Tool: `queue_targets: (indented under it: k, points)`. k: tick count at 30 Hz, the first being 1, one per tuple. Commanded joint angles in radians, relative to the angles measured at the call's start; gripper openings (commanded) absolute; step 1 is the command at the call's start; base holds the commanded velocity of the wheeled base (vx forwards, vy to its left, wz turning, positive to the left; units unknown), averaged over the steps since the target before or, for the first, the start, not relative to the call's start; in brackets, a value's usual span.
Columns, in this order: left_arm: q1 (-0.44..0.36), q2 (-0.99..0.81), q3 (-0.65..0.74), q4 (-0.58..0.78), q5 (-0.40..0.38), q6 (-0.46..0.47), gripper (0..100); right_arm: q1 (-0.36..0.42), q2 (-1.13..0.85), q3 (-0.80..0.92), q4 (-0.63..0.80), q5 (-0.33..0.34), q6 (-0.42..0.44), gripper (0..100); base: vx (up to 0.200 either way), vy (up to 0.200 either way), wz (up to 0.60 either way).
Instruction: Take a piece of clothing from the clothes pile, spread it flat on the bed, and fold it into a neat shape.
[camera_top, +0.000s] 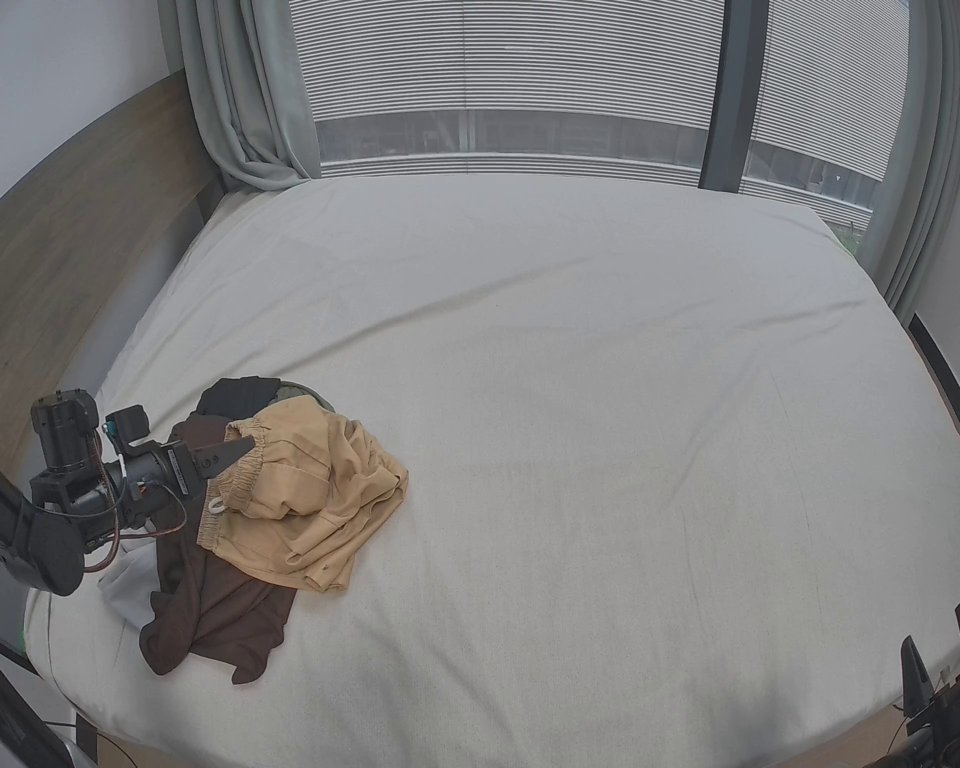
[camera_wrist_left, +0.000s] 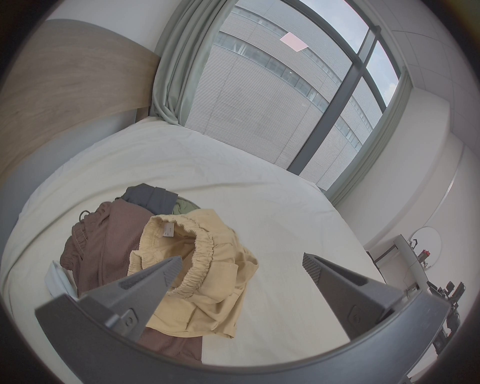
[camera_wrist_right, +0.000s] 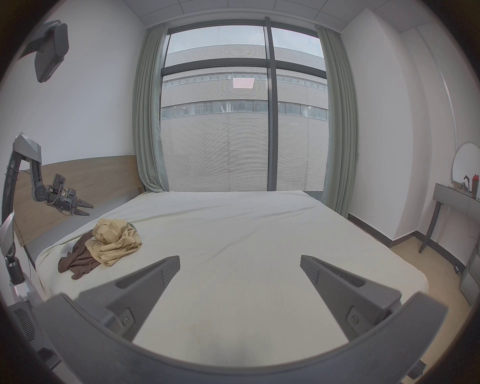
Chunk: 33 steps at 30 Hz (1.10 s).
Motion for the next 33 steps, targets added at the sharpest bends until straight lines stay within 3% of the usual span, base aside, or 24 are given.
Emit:
queue_targets:
  k: [1,33]
  points:
    - [0.002,0.060,-0.003,-0.007,0.000,-0.001,100,0.000,-0.016,0.018,-0.001,0.000,0.000,100,0.000,0.000,0.00]
    - [-0.007,0.226,-0.168,-0.005,-0.029,-0.044,100,0.000,-0.016,0.018,-0.001,0.000,0.001,100,0.000,0.000,0.00]
